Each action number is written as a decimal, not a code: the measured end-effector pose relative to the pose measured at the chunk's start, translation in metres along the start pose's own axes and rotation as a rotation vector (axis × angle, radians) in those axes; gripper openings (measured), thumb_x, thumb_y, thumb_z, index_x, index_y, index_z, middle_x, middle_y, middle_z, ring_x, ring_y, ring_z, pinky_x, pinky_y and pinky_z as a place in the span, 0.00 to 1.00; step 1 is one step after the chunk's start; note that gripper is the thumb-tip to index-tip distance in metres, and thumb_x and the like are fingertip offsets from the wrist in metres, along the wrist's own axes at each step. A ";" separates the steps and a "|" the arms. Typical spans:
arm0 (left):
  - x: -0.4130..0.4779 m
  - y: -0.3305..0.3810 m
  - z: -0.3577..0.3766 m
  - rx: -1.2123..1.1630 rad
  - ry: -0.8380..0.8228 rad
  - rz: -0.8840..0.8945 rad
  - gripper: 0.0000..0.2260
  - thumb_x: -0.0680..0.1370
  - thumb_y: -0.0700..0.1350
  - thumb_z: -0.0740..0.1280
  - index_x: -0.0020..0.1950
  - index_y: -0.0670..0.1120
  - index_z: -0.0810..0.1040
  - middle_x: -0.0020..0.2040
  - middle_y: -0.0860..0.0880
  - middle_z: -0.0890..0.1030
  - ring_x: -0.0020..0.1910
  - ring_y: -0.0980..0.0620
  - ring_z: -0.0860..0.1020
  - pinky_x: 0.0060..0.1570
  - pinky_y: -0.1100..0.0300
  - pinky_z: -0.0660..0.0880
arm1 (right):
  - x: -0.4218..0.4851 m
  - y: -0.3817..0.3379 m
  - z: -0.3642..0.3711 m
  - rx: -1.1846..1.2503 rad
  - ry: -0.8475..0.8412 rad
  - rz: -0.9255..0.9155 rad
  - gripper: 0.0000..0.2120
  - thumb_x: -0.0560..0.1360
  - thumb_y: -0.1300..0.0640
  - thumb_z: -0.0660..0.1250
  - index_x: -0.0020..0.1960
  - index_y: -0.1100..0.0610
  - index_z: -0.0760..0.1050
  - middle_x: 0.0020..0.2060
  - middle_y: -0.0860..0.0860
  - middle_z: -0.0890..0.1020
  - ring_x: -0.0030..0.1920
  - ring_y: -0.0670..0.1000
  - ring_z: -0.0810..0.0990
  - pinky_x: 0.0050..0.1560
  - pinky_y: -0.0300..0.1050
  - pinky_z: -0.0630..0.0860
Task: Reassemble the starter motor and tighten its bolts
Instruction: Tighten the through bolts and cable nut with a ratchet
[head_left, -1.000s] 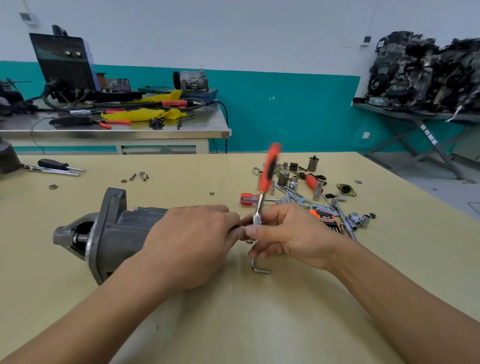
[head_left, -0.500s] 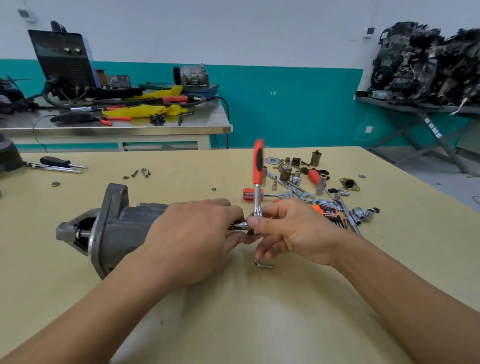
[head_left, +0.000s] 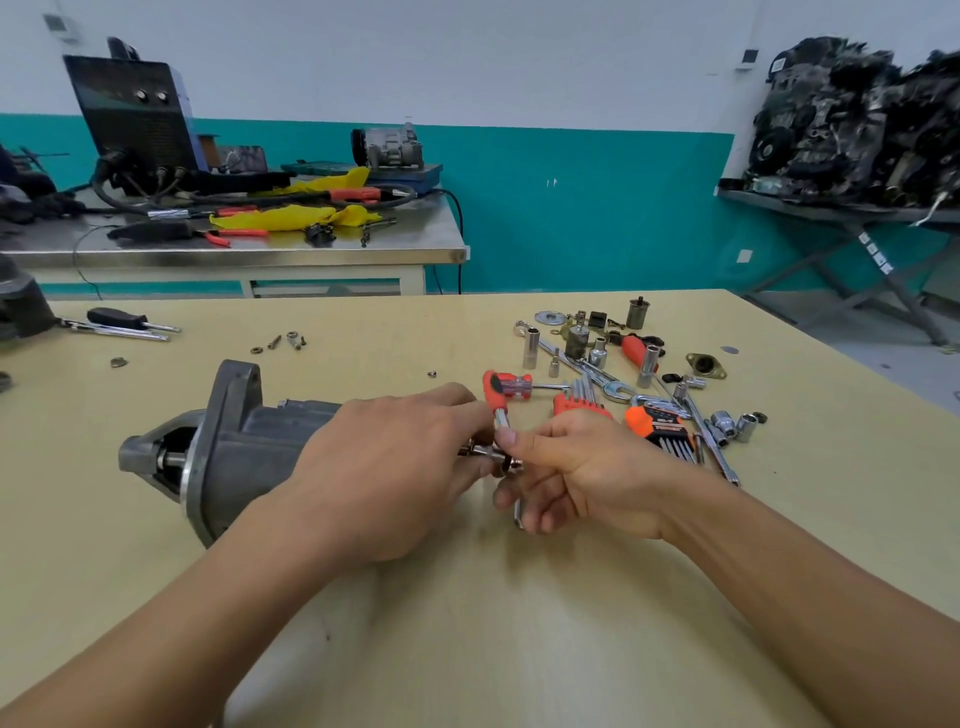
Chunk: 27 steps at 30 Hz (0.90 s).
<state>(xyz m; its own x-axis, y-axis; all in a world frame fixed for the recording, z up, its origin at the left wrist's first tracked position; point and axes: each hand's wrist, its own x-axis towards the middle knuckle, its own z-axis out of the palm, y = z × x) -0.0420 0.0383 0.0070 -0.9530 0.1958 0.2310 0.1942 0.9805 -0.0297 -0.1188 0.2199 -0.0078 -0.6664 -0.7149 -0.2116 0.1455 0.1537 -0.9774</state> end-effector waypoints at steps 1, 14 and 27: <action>0.000 0.000 0.000 -0.012 0.000 0.000 0.11 0.81 0.63 0.52 0.56 0.62 0.69 0.61 0.63 0.72 0.48 0.56 0.76 0.40 0.56 0.68 | 0.000 0.000 -0.001 -0.008 -0.008 -0.013 0.11 0.68 0.48 0.74 0.43 0.56 0.85 0.40 0.60 0.86 0.29 0.52 0.82 0.29 0.40 0.78; 0.000 -0.001 -0.001 -0.003 -0.041 0.026 0.13 0.82 0.61 0.51 0.59 0.61 0.73 0.62 0.63 0.71 0.50 0.56 0.77 0.44 0.56 0.72 | -0.001 0.000 0.000 -0.058 0.041 -0.050 0.15 0.65 0.48 0.76 0.45 0.57 0.85 0.39 0.58 0.86 0.29 0.50 0.81 0.29 0.39 0.76; 0.000 -0.001 -0.003 0.002 -0.082 0.018 0.15 0.82 0.61 0.48 0.57 0.59 0.71 0.60 0.60 0.72 0.48 0.52 0.77 0.48 0.51 0.75 | -0.001 0.002 0.002 -0.061 0.032 -0.061 0.12 0.67 0.49 0.75 0.46 0.57 0.84 0.39 0.59 0.86 0.28 0.51 0.81 0.29 0.39 0.76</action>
<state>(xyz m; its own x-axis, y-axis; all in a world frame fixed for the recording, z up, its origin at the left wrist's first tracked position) -0.0416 0.0376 0.0103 -0.9652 0.2142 0.1502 0.2113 0.9768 -0.0353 -0.1165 0.2193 -0.0093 -0.6958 -0.7022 -0.1511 0.0604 0.1525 -0.9865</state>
